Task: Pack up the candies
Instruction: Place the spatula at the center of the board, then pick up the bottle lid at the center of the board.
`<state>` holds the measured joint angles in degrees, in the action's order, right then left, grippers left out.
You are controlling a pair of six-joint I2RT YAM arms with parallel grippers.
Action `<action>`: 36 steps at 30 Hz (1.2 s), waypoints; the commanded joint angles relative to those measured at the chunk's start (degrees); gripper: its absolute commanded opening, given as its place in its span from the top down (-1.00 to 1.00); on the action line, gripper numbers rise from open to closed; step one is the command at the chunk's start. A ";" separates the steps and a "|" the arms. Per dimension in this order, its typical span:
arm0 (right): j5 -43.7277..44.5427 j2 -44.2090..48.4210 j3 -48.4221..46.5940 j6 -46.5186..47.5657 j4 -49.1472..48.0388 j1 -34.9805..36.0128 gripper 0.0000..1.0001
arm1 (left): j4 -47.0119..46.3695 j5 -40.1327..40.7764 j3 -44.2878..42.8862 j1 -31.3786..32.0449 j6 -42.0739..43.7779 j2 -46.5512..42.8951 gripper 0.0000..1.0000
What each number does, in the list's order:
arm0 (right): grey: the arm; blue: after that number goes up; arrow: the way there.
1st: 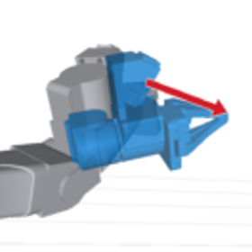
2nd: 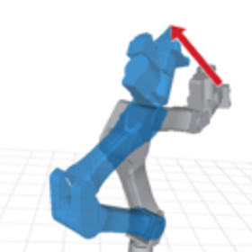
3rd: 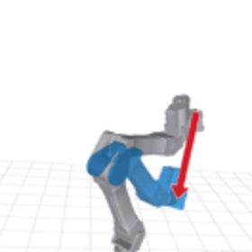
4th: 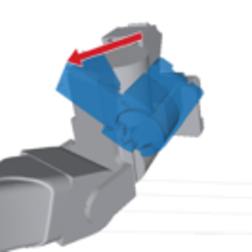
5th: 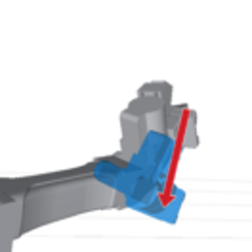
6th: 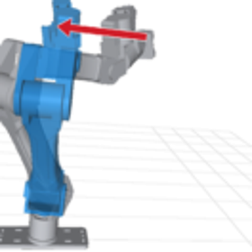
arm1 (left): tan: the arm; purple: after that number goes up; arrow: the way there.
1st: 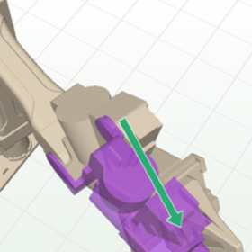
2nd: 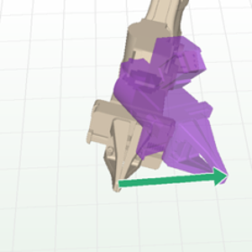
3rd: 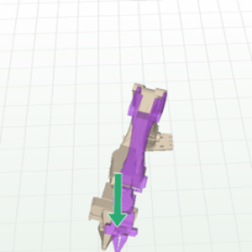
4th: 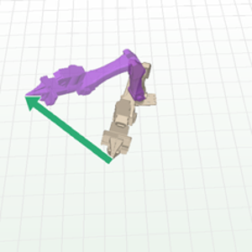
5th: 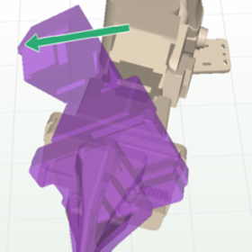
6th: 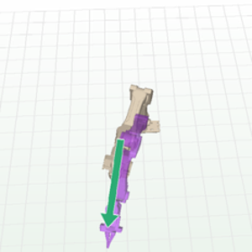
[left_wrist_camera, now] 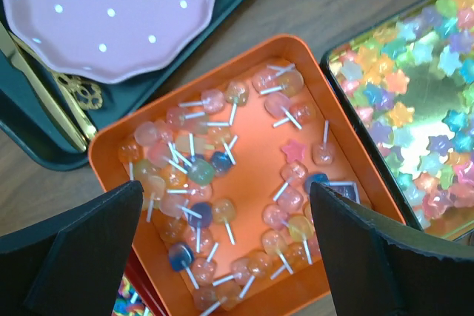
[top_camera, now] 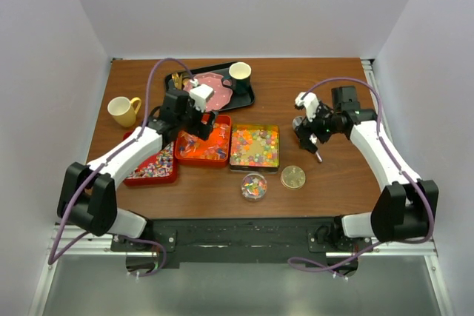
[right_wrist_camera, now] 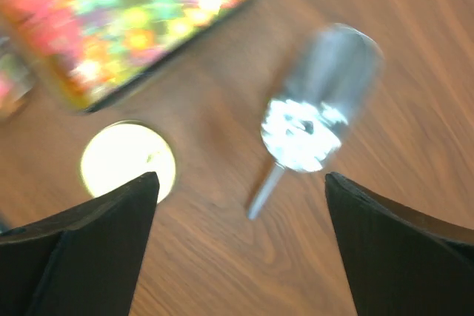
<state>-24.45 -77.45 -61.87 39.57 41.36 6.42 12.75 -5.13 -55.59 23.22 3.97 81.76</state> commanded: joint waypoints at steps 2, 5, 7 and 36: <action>-13.35 -6.39 -4.31 25.09 17.07 2.63 -0.98 | -5.71 -6.91 2.41 0.41 -0.80 -4.22 -1.00; -8.02 -4.65 -1.25 35.73 17.79 6.58 -0.97 | -9.93 -13.67 8.47 0.59 -2.55 -8.08 -1.00; -6.32 -1.31 3.93 43.17 16.04 8.87 -0.97 | -16.25 -17.02 14.88 1.47 -1.78 -10.90 -1.00; 4.58 -16.06 8.87 60.71 10.05 15.82 -0.86 | -24.18 -20.36 25.36 2.79 -0.72 -14.96 -0.95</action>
<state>-21.85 -92.33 -52.27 99.44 51.24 22.09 -7.22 -23.88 -30.35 25.96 2.61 67.26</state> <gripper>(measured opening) 0.962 0.981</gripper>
